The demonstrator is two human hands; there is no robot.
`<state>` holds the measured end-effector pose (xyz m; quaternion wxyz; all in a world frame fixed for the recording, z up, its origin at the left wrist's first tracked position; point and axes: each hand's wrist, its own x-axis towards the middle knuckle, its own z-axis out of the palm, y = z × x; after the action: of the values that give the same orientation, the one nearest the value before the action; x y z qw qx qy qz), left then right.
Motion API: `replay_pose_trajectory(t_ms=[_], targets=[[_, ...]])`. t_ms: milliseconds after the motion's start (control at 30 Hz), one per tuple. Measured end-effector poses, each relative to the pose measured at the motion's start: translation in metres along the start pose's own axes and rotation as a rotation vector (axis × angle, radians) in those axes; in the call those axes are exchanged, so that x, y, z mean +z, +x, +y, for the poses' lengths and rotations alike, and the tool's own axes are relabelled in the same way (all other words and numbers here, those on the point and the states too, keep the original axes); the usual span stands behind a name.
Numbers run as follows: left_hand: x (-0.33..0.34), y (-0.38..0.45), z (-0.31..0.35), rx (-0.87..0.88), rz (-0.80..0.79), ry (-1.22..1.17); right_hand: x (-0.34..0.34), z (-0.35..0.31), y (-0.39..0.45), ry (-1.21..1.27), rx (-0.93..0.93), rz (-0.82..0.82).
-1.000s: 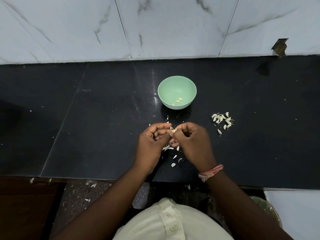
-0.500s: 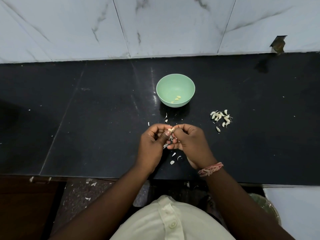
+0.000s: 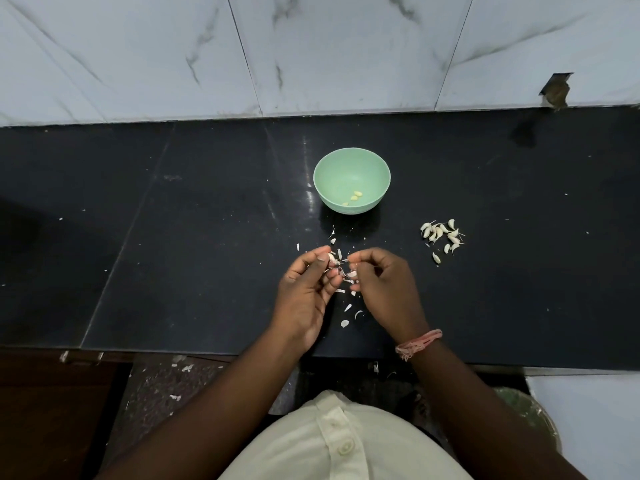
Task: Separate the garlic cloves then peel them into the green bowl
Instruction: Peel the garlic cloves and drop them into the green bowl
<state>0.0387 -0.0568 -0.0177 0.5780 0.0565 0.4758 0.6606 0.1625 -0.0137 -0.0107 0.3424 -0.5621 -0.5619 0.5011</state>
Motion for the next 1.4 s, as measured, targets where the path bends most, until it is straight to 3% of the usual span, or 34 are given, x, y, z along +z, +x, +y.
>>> replay_pose_trajectory(t_ms=[100,267,567,700,1167,1400], targets=[[0.0,-0.001,0.001,0.046,0.059,0.065,0.003,0.004,-0.002,-0.083,-0.091,0.012],[0.002,-0.003,0.001,0.147,0.103,0.192,0.006,-0.001,-0.003,0.001,-0.1,-0.019],[0.006,-0.008,0.002,0.179,0.007,0.373,0.008,-0.007,-0.003,-0.012,-0.063,-0.005],[0.007,-0.005,0.001,0.162,0.012,0.414,0.011,-0.003,-0.005,-0.132,-0.166,0.019],[0.011,0.0,0.007,0.052,-0.056,0.306,0.013,-0.005,-0.001,0.007,-0.075,0.104],[0.007,0.004,0.016,-0.043,-0.124,0.206,0.006,-0.012,0.0,0.191,-0.031,0.031]])
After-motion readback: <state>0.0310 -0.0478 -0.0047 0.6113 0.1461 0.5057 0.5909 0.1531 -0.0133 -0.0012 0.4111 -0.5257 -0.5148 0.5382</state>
